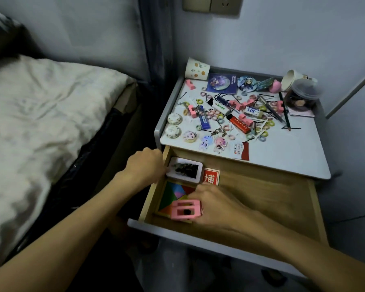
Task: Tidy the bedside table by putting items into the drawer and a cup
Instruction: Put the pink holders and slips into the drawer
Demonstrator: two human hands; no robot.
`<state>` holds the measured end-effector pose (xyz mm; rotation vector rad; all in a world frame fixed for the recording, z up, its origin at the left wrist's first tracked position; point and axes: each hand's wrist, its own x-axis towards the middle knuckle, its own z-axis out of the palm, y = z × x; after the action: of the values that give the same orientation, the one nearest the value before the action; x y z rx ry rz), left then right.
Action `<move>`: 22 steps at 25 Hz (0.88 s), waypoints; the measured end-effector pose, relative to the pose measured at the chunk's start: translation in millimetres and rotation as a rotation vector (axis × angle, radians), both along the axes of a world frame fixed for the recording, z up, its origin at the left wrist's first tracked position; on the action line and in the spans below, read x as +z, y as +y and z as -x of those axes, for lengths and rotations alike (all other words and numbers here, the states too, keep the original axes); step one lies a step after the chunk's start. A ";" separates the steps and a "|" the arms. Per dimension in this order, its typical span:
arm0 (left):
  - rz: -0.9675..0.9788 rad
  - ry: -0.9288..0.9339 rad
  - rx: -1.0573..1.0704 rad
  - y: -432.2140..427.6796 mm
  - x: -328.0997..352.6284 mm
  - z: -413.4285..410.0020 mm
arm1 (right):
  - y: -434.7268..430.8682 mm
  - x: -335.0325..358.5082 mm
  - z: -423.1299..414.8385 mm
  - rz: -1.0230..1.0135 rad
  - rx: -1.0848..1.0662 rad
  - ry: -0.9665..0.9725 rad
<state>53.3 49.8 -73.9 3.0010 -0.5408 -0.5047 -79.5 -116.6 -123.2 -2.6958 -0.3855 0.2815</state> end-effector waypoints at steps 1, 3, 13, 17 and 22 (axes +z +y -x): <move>-0.007 0.036 -0.005 -1.2 -4.4 -0.2 | 7.8 -9.4 -3.6 -0.007 0.036 0.019; 0.019 0.092 -0.008 -3.0 -12.5 -3.0 | 24.0 -22.9 -13.3 0.026 0.094 0.025; -0.031 0.039 -0.125 -6.7 -24.1 -11.1 | 45.5 -49.2 -21.9 0.290 0.435 -0.053; -0.022 0.067 -0.117 -6.5 -26.1 -12.8 | 44.5 -52.8 -22.5 0.264 0.471 -0.029; 0.005 0.080 -0.094 -6.4 -26.7 -14.0 | 41.3 -56.4 -22.1 0.136 0.408 0.041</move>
<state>67.3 43.4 -100.6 2.9462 -0.6787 -0.6258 -57.4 -75.3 -179.6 -2.7157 -0.9367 0.4919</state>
